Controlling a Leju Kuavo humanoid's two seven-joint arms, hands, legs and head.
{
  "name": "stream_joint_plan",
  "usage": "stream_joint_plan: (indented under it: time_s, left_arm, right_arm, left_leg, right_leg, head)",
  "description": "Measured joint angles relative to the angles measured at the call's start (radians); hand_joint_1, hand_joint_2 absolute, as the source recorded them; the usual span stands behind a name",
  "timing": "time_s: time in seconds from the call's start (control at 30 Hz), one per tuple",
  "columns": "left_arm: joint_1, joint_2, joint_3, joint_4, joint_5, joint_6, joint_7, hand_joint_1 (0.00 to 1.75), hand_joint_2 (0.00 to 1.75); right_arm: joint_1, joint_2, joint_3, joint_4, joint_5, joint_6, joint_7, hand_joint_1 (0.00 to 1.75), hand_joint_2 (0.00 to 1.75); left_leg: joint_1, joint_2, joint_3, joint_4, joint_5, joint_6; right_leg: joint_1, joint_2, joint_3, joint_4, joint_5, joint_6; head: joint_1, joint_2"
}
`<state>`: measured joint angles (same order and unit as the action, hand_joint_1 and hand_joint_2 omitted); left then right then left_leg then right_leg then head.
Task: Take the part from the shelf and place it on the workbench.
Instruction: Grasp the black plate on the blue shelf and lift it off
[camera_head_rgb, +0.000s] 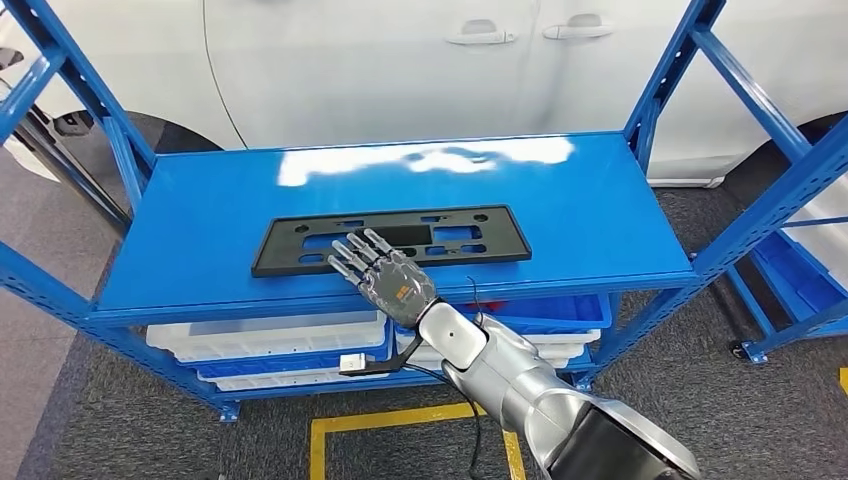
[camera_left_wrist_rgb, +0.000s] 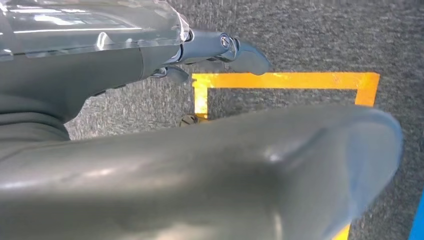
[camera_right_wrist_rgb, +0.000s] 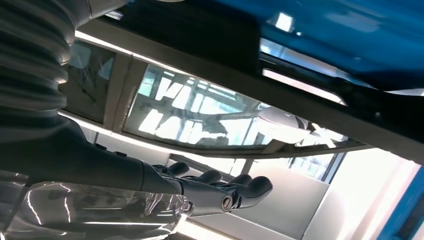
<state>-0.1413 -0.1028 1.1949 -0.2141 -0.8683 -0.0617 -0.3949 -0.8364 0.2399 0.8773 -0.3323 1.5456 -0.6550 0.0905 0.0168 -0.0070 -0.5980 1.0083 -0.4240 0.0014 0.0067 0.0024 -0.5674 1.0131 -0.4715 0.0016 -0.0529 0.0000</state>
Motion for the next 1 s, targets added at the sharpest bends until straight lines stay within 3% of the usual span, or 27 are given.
stream_joint_plan:
  time_s: [0.07,0.13,0.17,0.2,0.23,0.3,0.37,0.43,0.53,0.57,0.63,0.67,0.7,0.73,0.77,0.83,0.9,1.0]
  left_arm:
    - [-0.002,-0.001,0.000,0.000,0.001,0.000,0.000,0.00,0.00]
    - [-0.003,-0.001,0.000,0.000,0.002,0.000,-0.001,0.00,0.00]
    - [-0.004,-0.001,0.000,0.000,0.002,0.000,-0.001,0.00,0.00]
    - [-0.003,-0.001,0.000,0.000,0.003,0.000,-0.001,0.00,0.00]
    - [-0.002,-0.001,0.000,0.000,0.004,0.000,-0.001,0.00,0.00]
    - [-0.001,-0.001,0.000,0.000,0.007,0.000,-0.001,0.00,0.00]
    - [-0.002,-0.001,-0.001,0.000,0.009,0.000,-0.002,0.00,0.00]
    - [-0.002,-0.001,-0.001,0.000,0.009,0.001,-0.004,0.00,0.00]
    - [-0.002,0.001,-0.001,0.000,0.010,0.001,-0.005,0.00,0.00]
    - [-0.003,0.001,-0.001,0.000,0.010,0.001,-0.006,0.00,0.00]
    - [-0.002,0.001,-0.001,0.000,0.010,0.001,-0.006,0.00,0.00]
    - [0.000,0.001,-0.001,0.000,0.009,0.000,-0.006,0.00,0.00]
    - [0.002,0.001,-0.001,0.000,0.009,0.000,-0.006,0.00,0.00]
    - [0.004,0.001,-0.001,0.000,0.009,0.000,-0.006,0.00,0.00]
    - [0.004,0.001,-0.001,0.000,0.009,0.000,-0.006,0.00,0.00]
    - [0.004,0.001,-0.001,0.000,0.009,0.000,-0.006,0.00,0.00]
    - [0.003,0.001,-0.001,0.000,0.009,0.001,-0.006,0.00,0.00]
    - [0.003,0.001,-0.001,0.000,0.011,0.002,-0.006,0.00,0.00]
  right_arm:
    - [-0.007,0.000,-0.003,0.000,0.000,0.000,-0.005,0.00,1.75]
    - [-0.009,0.000,-0.005,0.001,0.000,0.000,-0.011,0.00,1.75]
    - [-0.007,0.000,-0.005,0.002,0.000,0.000,-0.013,0.00,1.75]
    - [-0.005,0.000,-0.005,0.004,0.000,0.000,-0.014,0.00,1.75]
    - [-0.004,0.000,-0.005,0.005,0.000,0.001,-0.014,0.00,1.75]
    - [-0.004,0.000,-0.004,0.006,0.000,0.001,-0.014,0.00,1.75]
    - [-0.006,0.001,-0.004,0.007,0.000,0.001,-0.013,0.00,1.75]
    - [-0.006,0.002,-0.004,0.008,0.000,0.002,-0.012,0.00,1.75]
    - [-0.006,0.006,-0.004,0.008,0.000,0.001,-0.010,0.00,1.75]
    - [-0.008,0.007,-0.004,0.008,0.000,0.001,-0.009,0.00,1.75]
    - [-0.006,0.010,-0.004,0.009,0.000,0.001,-0.010,0.00,1.75]
    - [-0.003,0.011,-0.004,0.010,0.000,0.001,-0.011,0.00,1.75]
    - [0.000,0.011,-0.004,0.010,0.000,0.001,-0.012,0.00,1.75]
    - [0.003,0.011,-0.004,0.011,0.000,0.001,-0.014,0.00,1.75]
    - [0.004,0.011,-0.004,0.011,0.000,0.001,-0.015,0.00,1.75]
    - [0.004,0.012,-0.004,0.011,0.000,0.000,-0.016,0.00,1.75]
    - [0.003,0.013,-0.004,0.012,0.000,0.000,-0.017,0.00,1.75]
    - [0.002,0.015,-0.003,0.011,0.000,0.000,-0.023,0.00,1.75]
  left_leg:
    - [0.004,0.000,0.005,-0.005,-0.001,0.010]
    - [0.004,0.001,0.007,-0.005,-0.006,0.016]
    - [0.003,0.001,0.008,-0.004,-0.009,0.018]
    - [0.003,0.000,0.011,-0.004,-0.013,0.018]
    - [0.003,-0.001,0.017,-0.003,-0.017,0.016]
    - [0.003,-0.003,0.032,-0.003,-0.028,0.012]
    - [0.000,-0.003,0.039,-0.002,-0.038,0.003]
    - [-0.002,-0.002,0.040,-0.003,-0.044,-0.009]
    - [0.002,0.000,0.041,0.014,-0.061,-0.025]
    - [0.003,0.001,0.024,0.053,-0.078,-0.029]
    - [0.004,0.001,-0.049,0.186,-0.124,-0.033]
    - [0.004,0.001,-0.090,0.250,-0.138,-0.034]
    - [0.004,0.001,-0.119,0.284,-0.134,-0.034]
    - [0.004,0.001,-0.128,0.275,-0.105,-0.033]
    - [0.003,0.001,-0.119,0.231,-0.063,-0.030]
    - [0.000,0.002,-0.074,0.098,0.024,-0.020]
    - [-0.006,0.003,-0.040,0.019,0.040,-0.010]
    - [-0.005,0.000,-0.022,0.000,0.019,0.003]
  right_leg:
    - [-0.003,0.000,-0.032,0.069,-0.038,0.010]
    - [-0.008,0.000,-0.108,0.209,-0.092,0.017]
    - [-0.010,0.000,-0.145,0.268,-0.106,0.019]
    - [-0.012,0.000,-0.167,0.296,-0.100,0.020]
    - [-0.013,0.000,-0.169,0.283,-0.074,0.020]
    - [-0.013,0.000,-0.120,0.154,0.012,0.013]
    - [-0.008,0.000,-0.071,0.036,0.058,0.003]
    - [-0.003,0.001,-0.058,0.004,0.052,-0.005]
    - [-0.007,0.003,-0.041,-0.009,0.044,-0.021]
    - [-0.009,0.003,-0.031,-0.014,0.041,-0.026]
    - [-0.008,0.001,-0.014,-0.017,0.029,-0.035]
    - [-0.006,0.001,-0.006,-0.017,0.022,-0.036]
    - [-0.005,0.002,0.003,-0.017,0.015,-0.037]
    - [-0.004,0.003,0.015,-0.017,0.006,-0.037]
    - [-0.002,0.004,0.027,-0.016,-0.003,-0.036]
    - [0.001,0.005,0.052,-0.016,-0.024,-0.031]
    - [0.003,0.005,0.061,-0.017,-0.037,-0.021]
    - [0.004,0.005,0.063,-0.008,-0.041,-0.008]
  head:
    - [0.000,0.000]
    - [0.000,0.000]
    - [0.000,0.000]
    - [0.000,0.000]
    - [0.000,0.000]
    - [0.000,0.000]
    - [0.000,0.000]
    - [0.000,0.000]
    - [0.000,0.000]
    - [0.000,0.000]
    - [0.000,0.000]
    - [0.000,0.000]
    - [0.000,0.000]
    - [0.000,0.000]
    - [0.000,0.000]
    - [0.000,0.000]
    - [0.000,0.000]
    - [0.000,0.000]
